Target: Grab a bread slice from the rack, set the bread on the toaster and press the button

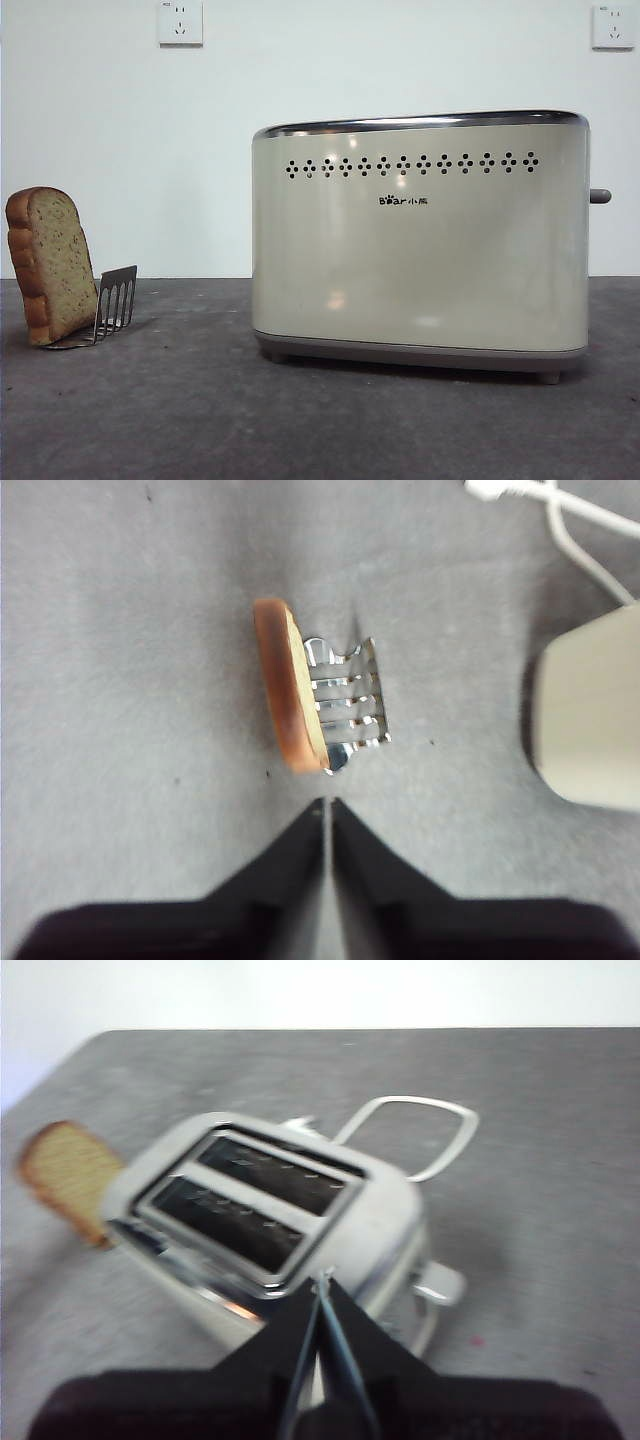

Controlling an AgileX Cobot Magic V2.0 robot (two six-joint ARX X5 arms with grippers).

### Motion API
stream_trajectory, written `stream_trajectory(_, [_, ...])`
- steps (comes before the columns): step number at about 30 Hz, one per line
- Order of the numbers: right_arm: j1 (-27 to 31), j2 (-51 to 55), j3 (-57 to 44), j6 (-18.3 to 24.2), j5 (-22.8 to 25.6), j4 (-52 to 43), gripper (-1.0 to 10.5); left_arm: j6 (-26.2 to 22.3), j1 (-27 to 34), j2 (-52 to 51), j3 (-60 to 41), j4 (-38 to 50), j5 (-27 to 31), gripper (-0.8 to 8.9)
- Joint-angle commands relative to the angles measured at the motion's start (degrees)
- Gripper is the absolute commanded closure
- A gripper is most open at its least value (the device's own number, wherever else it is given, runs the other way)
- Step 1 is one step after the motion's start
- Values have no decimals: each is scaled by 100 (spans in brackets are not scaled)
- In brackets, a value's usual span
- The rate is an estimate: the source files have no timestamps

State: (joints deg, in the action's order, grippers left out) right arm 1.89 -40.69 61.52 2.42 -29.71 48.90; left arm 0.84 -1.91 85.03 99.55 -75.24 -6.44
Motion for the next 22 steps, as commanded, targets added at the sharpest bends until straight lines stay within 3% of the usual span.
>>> stream_trajectory(1, [-2,-92,144,197,-341,105,949,-138,39,503,173,-17,-20,590])
stream_trajectory(4, [-2,-166,284,243,-442,251,949,-210,107,957,315,-17,-308,410])
stream_trajectory(9, [-4,-190,372,243,-442,260,949,-264,297,1569,354,15,-428,276])
stream_trajectory(22, [-4,-267,389,238,-529,372,949,-542,509,2363,354,514,-820,283])
